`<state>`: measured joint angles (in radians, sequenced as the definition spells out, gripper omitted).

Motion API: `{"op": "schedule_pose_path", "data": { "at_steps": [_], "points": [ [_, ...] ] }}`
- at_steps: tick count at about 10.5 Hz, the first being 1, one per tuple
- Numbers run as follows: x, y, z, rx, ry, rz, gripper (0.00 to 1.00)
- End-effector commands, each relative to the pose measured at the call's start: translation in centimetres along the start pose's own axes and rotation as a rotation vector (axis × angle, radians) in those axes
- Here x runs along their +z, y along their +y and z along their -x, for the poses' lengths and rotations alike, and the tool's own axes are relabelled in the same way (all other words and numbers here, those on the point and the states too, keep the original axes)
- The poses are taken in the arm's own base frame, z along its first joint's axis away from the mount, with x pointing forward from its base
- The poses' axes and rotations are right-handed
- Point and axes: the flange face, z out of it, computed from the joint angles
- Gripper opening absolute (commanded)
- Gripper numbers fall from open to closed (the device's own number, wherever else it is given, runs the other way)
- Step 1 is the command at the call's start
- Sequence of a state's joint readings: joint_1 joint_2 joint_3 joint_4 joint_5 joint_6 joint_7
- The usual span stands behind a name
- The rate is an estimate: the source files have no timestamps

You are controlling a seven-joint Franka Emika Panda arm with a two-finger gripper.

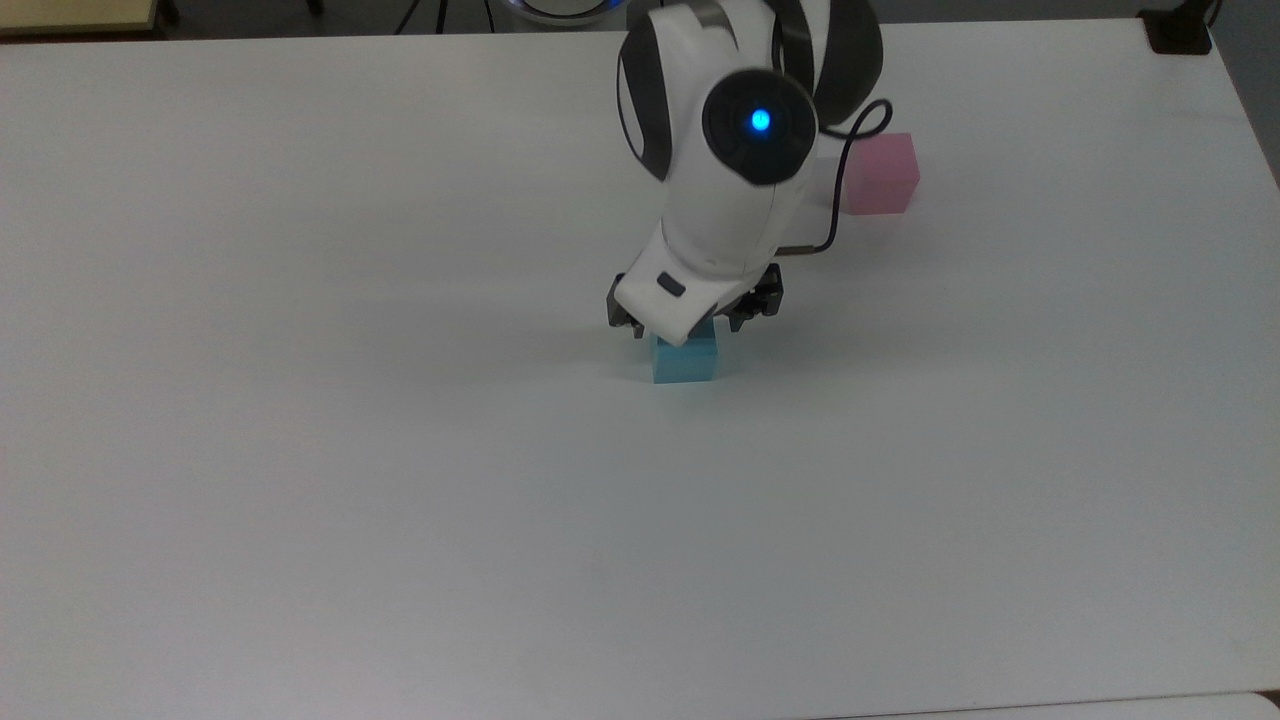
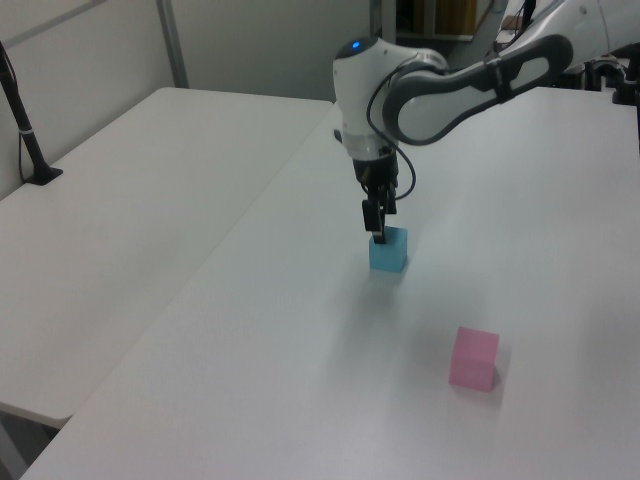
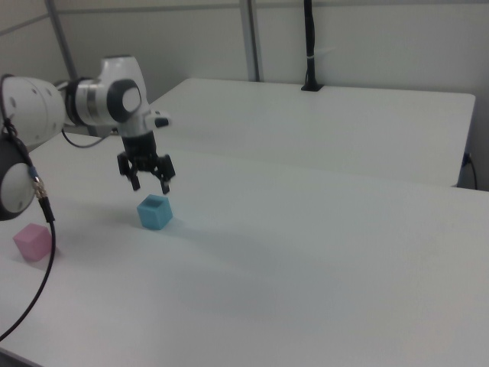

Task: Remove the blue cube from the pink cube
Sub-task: 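Carry the blue cube away from the pink cube and set it down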

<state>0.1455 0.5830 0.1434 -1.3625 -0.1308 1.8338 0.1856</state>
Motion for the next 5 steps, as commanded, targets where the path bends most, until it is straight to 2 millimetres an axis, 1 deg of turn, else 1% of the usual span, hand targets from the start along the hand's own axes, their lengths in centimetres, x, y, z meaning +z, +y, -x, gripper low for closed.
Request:
{"op": "schedule_pose_path", "data": {
  "at_steps": [1, 2, 3, 4, 5],
  "points": [
    [-11.6, 1.2, 7.8, 0.099, 0.097, 0.036, 1.0],
    [-14.0, 1.8, 10.2, 0.146, 0.075, 0.049, 1.0],
    [-16.6, 3.4, 12.4, 0.189, 0.055, 0.06, 1.0],
    [-18.0, 5.2, 13.9, 0.201, 0.059, 0.061, 1.0],
    [-18.8, 6.5, 14.9, 0.192, 0.069, 0.058, 1.0]
  ]
}}
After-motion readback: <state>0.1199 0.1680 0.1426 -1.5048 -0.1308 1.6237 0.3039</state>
